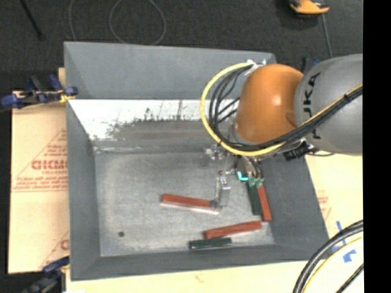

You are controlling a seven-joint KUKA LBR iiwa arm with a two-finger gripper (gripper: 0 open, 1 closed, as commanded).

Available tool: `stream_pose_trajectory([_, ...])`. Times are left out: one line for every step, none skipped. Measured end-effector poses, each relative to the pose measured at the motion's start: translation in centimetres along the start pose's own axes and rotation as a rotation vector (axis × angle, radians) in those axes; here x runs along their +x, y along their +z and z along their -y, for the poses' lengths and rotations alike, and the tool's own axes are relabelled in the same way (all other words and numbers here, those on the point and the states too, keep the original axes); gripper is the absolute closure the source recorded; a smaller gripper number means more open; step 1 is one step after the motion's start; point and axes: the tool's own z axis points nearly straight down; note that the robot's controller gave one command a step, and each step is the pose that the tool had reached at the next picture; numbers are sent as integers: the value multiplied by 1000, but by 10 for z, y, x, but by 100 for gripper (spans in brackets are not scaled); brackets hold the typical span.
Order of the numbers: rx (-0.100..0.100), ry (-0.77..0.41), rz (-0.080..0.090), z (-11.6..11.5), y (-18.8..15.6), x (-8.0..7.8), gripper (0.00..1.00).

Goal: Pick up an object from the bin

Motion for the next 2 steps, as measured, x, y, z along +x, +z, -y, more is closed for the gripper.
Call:
stream_pose_trajectory([-2, 124, -1, 0, 110, 29, 0])
stream_pose_trajectory([-2, 153, 11, -10, 105, 50, 0])
